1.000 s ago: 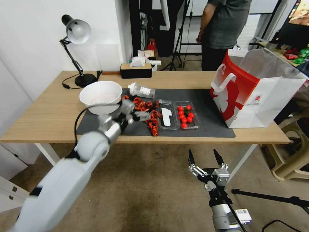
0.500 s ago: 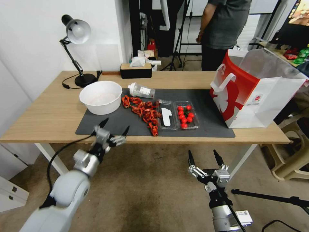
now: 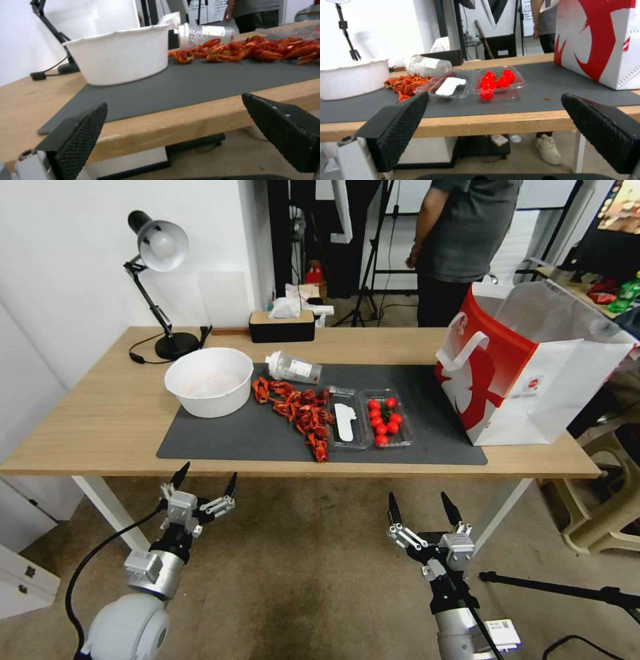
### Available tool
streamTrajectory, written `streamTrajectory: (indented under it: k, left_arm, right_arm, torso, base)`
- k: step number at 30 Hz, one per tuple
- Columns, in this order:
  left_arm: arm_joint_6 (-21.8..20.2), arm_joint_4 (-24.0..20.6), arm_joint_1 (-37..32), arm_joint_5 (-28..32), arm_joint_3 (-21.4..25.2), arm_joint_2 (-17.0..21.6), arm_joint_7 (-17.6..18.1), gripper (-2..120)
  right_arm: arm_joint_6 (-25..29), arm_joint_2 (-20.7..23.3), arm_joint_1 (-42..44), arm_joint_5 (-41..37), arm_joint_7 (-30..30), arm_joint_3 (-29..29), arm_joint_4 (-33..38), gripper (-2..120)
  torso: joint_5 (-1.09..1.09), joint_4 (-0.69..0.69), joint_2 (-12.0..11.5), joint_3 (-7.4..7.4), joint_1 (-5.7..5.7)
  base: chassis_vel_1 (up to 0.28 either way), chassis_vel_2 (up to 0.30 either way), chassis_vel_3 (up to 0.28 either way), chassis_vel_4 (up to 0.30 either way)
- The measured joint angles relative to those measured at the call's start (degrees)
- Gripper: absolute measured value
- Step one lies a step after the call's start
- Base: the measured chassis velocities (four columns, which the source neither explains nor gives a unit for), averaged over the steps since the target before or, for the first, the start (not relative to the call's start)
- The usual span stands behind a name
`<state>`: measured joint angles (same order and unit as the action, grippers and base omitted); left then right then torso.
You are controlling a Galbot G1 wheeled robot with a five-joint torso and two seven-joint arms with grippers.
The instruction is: Pick up the trash from the table and place it into the takeout bag.
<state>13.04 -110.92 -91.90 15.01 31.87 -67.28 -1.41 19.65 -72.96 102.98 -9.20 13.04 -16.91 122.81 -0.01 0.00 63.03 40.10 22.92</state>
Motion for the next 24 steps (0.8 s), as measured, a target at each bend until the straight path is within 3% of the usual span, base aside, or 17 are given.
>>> streamTrajectory:
  k: [24]
  left_arm:
    - [0.0, 1.85, 1.44, 2.45, -0.1, 1.62, -0.25, 100]
  right_arm:
    - [0.19, -0.75, 0.02, 0.02, 0.16, -0.02, -0.02, 100]
  torso:
    - [0.01, 0.02, 0.0, 0.0, 0.0]
  base:
    - [0.0, 0.0, 0.0, 0.0]
